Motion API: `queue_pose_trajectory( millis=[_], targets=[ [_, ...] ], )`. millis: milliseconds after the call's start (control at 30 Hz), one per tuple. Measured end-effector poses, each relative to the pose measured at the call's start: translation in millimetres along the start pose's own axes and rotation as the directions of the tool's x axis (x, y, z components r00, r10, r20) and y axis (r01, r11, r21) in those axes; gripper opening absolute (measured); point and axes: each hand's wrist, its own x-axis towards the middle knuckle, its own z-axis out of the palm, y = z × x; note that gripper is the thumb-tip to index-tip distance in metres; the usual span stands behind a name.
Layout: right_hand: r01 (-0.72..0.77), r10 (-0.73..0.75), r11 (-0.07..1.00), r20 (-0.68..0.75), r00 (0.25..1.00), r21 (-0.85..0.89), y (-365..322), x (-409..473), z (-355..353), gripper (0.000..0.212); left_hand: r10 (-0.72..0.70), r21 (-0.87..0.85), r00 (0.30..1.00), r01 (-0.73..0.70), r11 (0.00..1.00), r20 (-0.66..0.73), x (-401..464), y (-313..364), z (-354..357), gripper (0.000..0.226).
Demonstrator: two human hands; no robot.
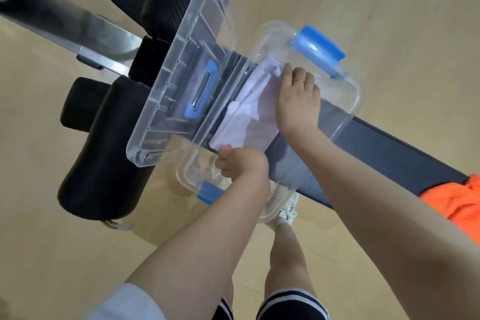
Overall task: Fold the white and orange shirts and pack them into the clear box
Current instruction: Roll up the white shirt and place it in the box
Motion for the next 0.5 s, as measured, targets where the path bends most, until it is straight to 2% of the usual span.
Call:
queue_pose_trajectory(
  millis=[67, 100, 167, 233, 267, 300, 367, 433, 500],
  targets=[
    [-0.029, 0.027, 0.998, -0.029, 0.999, -0.059, -1, -6, -8, 0.049, 0.123, 0.011, 0.988, -0.124, 0.992, 0.089, -9, -2, 0, 0.032],
    [-0.026, 0.026, 0.998, 0.006, 1.0, -0.066, -3, -5, -12, 0.05, 0.127, -0.038, 0.984, -0.123, 0.992, 0.126, -2, -4, 4, 0.031],
    [0.06, -0.057, 0.997, 0.051, 0.997, -0.042, -4, -3, -10, 0.051, 0.049, -0.099, 0.986, -0.034, 0.995, 0.156, 11, -3, 8, 0.032],
    [0.129, -0.128, 0.991, 0.014, 0.992, -0.034, -8, -4, -12, 0.052, 0.019, -0.131, 0.985, 0.004, 0.991, 0.174, 21, 1, 9, 0.036],
    [0.143, -0.143, 0.986, 0.008, 0.99, -0.09, -9, -3, -16, 0.048, 0.019, -0.149, 0.985, 0.007, 0.989, 0.171, 28, 1, 11, 0.037],
    [0.163, -0.159, 0.979, 0.046, 0.986, -0.119, -11, -1, -19, 0.043, 0.004, -0.161, 0.985, 0.024, 0.987, 0.171, 28, 4, 10, 0.037],
    [0.184, -0.173, 0.983, 0.233, 0.957, -0.027, -11, 2, -14, 0.043, 0.0, -0.149, 0.984, 0.026, 0.988, 0.176, 26, 6, 8, 0.037],
    [0.063, -0.078, 0.997, 0.445, 0.892, 0.048, -7, 7, -8, 0.051, 0.002, -0.146, 0.979, 0.029, 0.989, 0.204, 24, 5, 7, 0.038],
    [-0.014, -0.028, 0.997, 0.489, 0.872, 0.082, -3, 11, 2, 0.058, -0.02, -0.107, 0.981, 0.042, 0.993, 0.195, 25, 7, 7, 0.039]
  ],
)
